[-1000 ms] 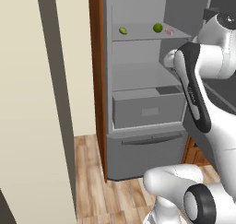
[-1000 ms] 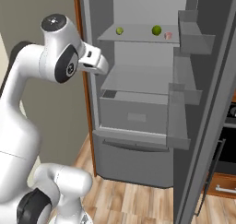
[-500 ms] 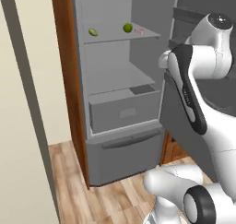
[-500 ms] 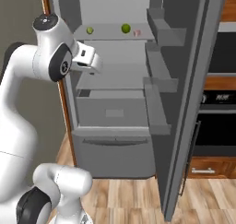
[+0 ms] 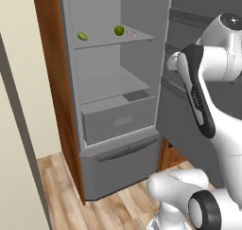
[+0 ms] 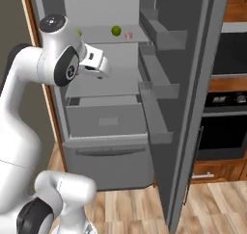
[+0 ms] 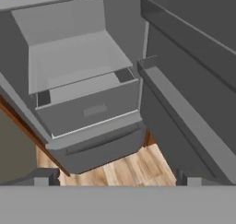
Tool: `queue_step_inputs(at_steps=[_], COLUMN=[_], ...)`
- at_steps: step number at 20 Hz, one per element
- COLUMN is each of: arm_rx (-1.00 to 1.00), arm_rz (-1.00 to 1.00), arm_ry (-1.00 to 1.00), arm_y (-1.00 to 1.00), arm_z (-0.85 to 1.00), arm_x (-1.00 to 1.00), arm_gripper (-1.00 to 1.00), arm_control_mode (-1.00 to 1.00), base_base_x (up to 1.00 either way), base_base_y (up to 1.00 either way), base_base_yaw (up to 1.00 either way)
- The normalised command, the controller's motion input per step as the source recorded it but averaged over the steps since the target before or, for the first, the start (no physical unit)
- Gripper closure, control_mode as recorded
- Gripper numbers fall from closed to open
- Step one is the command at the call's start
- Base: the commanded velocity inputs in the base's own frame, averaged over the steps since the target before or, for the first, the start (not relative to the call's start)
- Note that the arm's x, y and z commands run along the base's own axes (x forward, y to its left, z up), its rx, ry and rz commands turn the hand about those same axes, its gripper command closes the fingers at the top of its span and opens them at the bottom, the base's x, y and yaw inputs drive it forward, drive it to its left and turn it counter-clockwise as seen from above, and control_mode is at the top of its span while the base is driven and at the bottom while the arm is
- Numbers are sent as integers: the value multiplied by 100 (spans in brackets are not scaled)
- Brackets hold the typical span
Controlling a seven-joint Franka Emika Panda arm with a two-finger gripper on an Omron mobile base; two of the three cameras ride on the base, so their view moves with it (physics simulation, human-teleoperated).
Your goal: Open the fridge, remove the mango, lime, and steak, and place them on any counter.
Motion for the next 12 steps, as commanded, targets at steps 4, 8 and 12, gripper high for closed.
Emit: queue_step_inputs(at_steps=[4,8,12], arm_rx=[0,0,0], arm_rz=[0,0,0], arm_ry=[0,0,0], arm_y=[0,0,0], arm_z=[0,0,0], arm_x=[0,0,0], arm_gripper=[-100,-100,-100], arm_control_mode=[100,100,100], base_base_x=[73,67,69], base_base_y=[41,23,24], base_base_yaw=[1,1,0])
